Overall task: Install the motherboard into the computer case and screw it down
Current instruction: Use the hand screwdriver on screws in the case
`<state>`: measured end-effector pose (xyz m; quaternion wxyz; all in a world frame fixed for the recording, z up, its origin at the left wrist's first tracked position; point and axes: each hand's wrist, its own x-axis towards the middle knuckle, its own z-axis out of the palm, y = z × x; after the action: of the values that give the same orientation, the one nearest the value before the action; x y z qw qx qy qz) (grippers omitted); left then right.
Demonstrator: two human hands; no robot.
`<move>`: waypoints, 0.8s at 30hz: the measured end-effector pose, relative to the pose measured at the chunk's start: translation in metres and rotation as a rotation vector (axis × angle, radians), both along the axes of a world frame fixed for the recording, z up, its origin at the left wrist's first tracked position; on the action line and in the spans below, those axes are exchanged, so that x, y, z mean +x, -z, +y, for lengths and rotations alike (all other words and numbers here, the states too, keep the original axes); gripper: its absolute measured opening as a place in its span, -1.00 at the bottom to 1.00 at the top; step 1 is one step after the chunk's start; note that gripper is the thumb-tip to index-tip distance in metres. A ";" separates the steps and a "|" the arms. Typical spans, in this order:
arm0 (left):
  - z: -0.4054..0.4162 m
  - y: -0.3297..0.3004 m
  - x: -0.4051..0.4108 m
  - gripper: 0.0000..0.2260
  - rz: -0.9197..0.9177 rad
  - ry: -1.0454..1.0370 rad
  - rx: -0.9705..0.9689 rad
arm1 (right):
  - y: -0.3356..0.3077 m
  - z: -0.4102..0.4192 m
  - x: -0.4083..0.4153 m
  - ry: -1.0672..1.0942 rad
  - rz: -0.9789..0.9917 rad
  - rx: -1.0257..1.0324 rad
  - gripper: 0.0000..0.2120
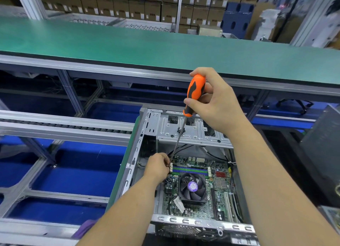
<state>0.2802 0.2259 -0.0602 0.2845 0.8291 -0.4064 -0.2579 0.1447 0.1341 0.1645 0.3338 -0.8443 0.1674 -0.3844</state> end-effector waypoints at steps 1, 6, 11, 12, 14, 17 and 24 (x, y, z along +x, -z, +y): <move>0.000 0.000 0.000 -0.75 0.011 -0.003 -0.002 | 0.000 0.000 0.000 0.002 -0.002 0.002 -0.53; -0.001 0.000 0.000 -0.74 0.052 -0.005 0.018 | -0.001 0.000 -0.002 0.026 -0.002 -0.012 -0.53; -0.001 -0.001 -0.002 -0.73 0.054 0.009 0.026 | -0.001 0.000 -0.004 0.029 0.001 -0.016 -0.53; -0.001 -0.002 -0.002 -0.74 0.054 0.016 0.025 | -0.001 0.000 -0.004 0.035 0.004 -0.021 -0.52; 0.000 -0.003 -0.003 -0.75 0.051 0.033 0.021 | -0.001 0.001 -0.005 0.046 0.010 -0.026 -0.52; 0.002 -0.004 -0.005 -0.79 0.015 0.060 0.012 | -0.003 0.002 -0.005 0.051 0.026 -0.028 -0.54; 0.003 -0.004 -0.006 -0.79 -0.100 0.126 0.032 | -0.009 0.007 -0.007 -0.055 0.047 0.021 -0.52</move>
<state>0.2742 0.2285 -0.0564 0.2339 0.8182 -0.4672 -0.2400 0.1382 0.1415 0.1737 0.3492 -0.8538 0.1558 -0.3532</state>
